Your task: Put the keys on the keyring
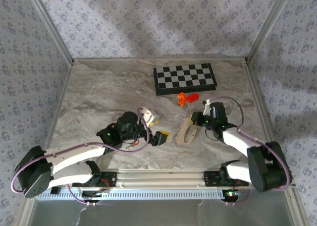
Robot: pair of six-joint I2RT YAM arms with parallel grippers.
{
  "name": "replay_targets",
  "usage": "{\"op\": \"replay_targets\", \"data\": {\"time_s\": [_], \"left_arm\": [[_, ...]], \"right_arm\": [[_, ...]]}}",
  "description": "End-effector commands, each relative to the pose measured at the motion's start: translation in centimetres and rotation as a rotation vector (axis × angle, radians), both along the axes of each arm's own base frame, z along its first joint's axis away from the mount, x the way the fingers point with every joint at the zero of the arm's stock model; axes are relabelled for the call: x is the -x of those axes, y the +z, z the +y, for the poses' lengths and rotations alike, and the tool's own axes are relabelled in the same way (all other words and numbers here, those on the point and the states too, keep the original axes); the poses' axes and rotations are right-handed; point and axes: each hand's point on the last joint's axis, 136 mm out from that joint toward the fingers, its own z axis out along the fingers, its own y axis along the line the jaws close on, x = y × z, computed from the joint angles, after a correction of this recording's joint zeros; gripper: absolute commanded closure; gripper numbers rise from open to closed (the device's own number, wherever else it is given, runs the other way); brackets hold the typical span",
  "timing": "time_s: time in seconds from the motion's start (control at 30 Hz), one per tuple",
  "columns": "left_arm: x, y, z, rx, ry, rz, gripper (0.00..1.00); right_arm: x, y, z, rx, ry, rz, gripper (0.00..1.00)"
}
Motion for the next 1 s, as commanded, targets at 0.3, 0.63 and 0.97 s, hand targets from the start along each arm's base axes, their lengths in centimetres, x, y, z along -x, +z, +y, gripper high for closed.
{"op": "replay_targets", "data": {"time_s": [0.3, 0.63, 0.97], "left_arm": [[2.4, 7.3, 1.0, 0.116, -0.1, -0.16, 0.05], [4.7, 12.1, 1.9, 0.199, -0.194, -0.279, 0.25], [4.8, 12.7, 2.1, 0.171, -0.205, -0.299, 0.38]], "right_arm": [[6.8, 11.5, 6.2, 0.0, 0.393, -0.669, 1.0], [13.3, 19.2, 9.8, -0.201, 0.718, -0.913, 1.0], [16.3, 24.0, 11.4, -0.284, 0.866, -1.028, 1.0]]}}
